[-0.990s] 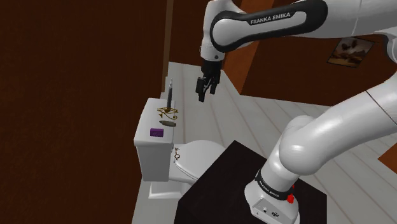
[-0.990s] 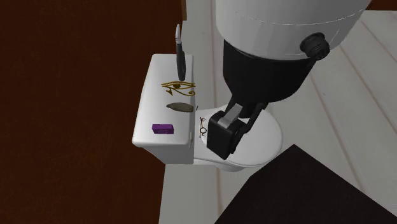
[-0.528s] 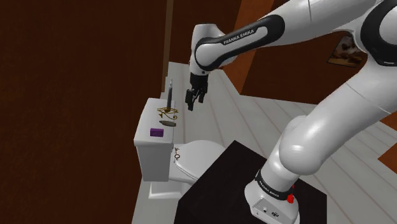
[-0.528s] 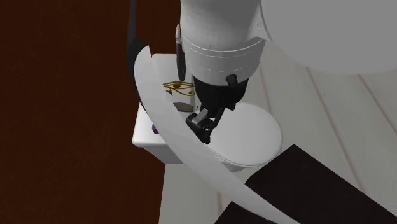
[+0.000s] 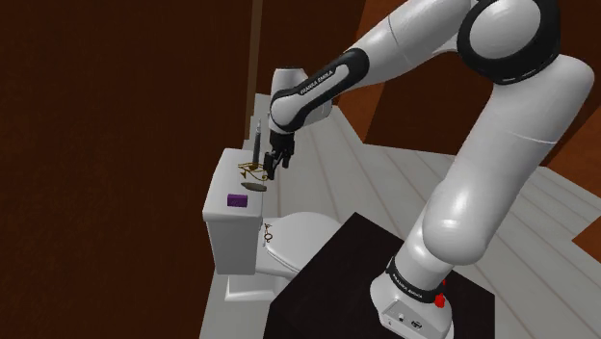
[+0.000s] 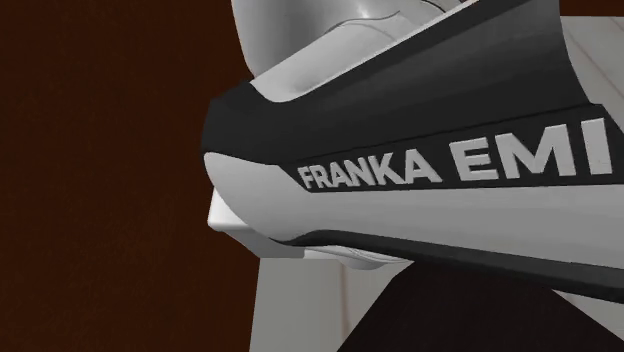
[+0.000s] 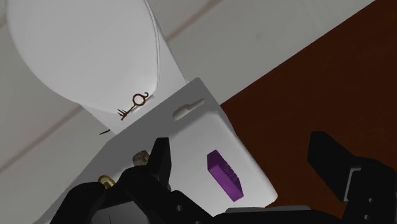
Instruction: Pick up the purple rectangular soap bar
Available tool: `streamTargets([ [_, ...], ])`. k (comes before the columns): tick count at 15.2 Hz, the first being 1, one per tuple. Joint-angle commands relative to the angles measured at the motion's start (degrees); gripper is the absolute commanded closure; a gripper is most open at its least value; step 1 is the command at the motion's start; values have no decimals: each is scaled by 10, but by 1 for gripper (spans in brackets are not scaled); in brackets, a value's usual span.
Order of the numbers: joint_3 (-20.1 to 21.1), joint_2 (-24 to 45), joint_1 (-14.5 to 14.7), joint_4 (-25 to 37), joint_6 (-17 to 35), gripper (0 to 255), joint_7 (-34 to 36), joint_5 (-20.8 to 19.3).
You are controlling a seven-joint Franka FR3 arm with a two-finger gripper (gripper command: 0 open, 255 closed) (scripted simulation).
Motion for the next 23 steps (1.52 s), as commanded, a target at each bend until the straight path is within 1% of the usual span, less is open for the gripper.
streamTargets([
  [1,1,47,1,19,31,0,-10,8],
  [7,10,182,-6,100,92,0,-45,30],
  [14,28,339,-19,228,128,0,-77,45],
  [23,30,396,-20,249,164,0,-80,46],
])
